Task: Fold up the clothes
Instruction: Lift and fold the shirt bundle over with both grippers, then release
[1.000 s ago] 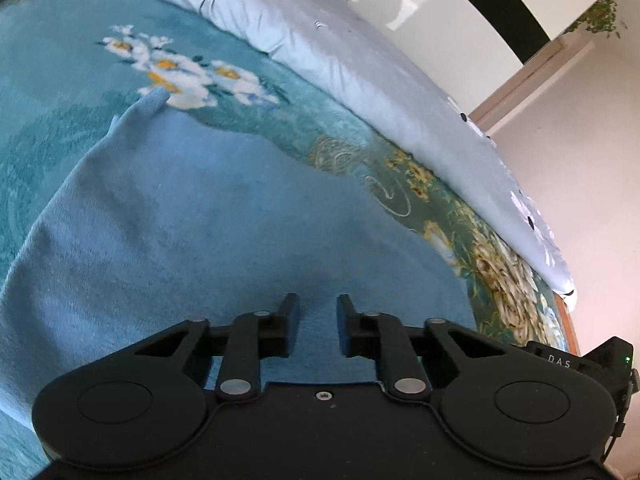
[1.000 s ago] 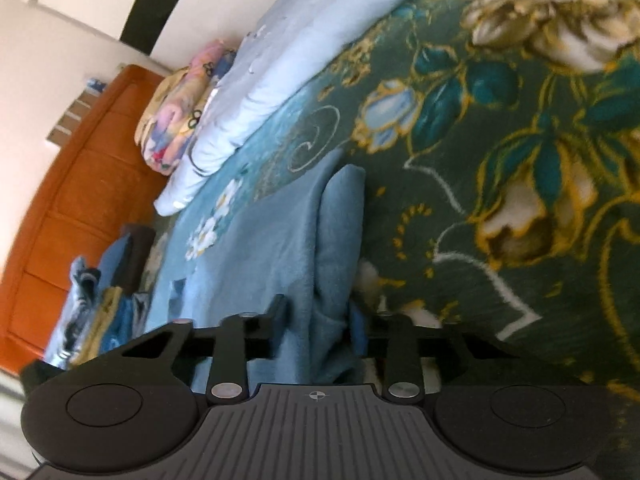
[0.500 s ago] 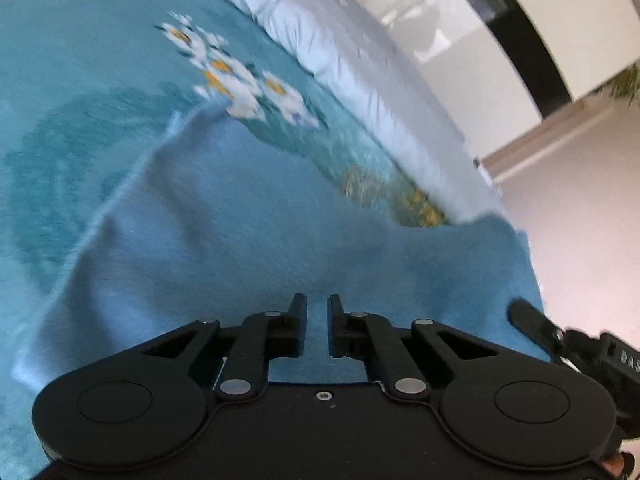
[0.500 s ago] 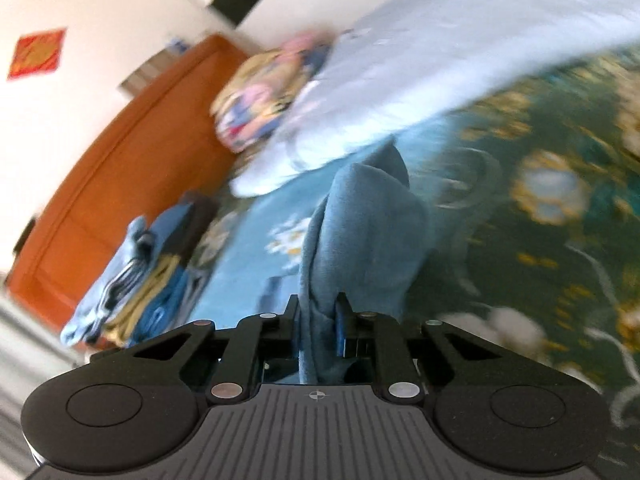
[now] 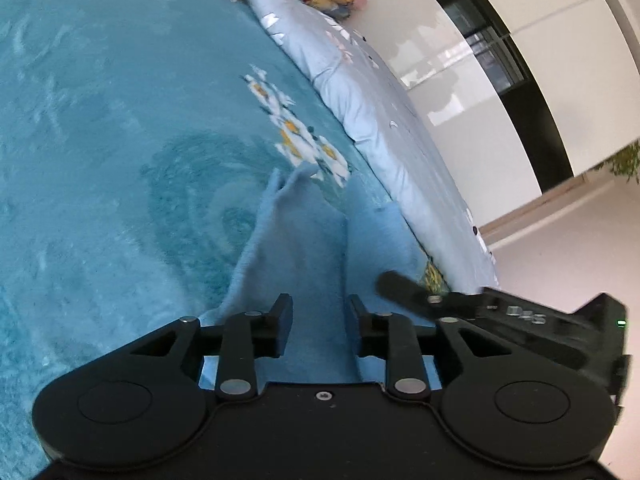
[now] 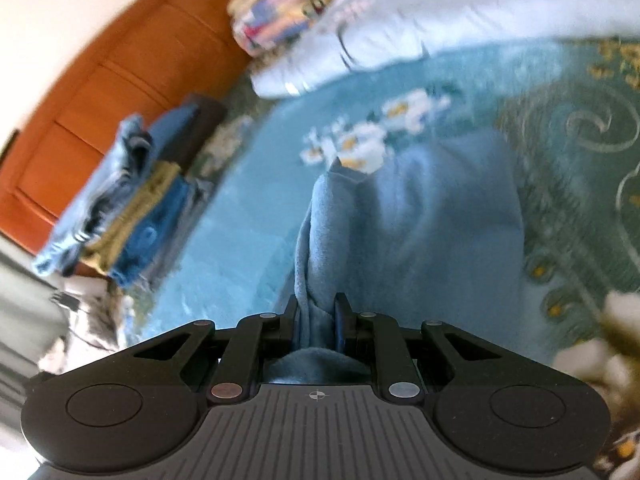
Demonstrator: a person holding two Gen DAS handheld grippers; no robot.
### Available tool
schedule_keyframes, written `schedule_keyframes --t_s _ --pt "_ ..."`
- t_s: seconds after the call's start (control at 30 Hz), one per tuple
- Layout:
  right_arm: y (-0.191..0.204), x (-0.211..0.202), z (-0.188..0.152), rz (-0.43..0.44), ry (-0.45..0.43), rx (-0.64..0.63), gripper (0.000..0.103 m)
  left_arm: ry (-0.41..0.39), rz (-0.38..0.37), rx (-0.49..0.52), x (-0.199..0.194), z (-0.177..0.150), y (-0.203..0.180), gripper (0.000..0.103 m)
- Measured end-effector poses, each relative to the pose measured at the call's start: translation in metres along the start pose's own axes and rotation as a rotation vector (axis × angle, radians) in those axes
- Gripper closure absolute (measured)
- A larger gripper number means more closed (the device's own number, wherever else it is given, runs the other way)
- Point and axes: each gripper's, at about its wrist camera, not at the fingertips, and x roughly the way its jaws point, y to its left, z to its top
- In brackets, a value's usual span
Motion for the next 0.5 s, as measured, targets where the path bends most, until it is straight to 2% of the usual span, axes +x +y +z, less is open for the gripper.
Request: schedule_keyframes --t_s 0.1,0.2,0.3,0.37,0.43,0.5 --pt "0.001 0.011 -0.005 -0.016 0.027 0.012 0.084 0.005 -0.011 -0.034 -0.002 0.0 0.008 0.073" --pt "0.004 0.004 -0.006 0.033 0.023 0.005 0.074 0.004 -0.041 -0.073 -0.005 -0.001 0.013 0.067" --pt "0.006 -0.018 -0.002 0.092 -0.015 0.005 0.071 0.003 -0.078 -0.125 -0.007 0.0 0.018 0.064" --pt "0.005 -0.038 -0.001 0.107 -0.056 -0.004 0.065 0.002 -0.096 -0.144 -0.006 0.002 0.019 0.058" --pt "-0.001 -0.056 -0.006 0.106 -0.071 -0.028 0.063 0.011 -0.118 -0.176 -0.002 0.004 0.021 0.056" --pt "-0.009 -0.067 -0.018 0.07 -0.07 -0.047 0.062 0.025 -0.122 -0.212 0.002 0.007 0.022 0.056"
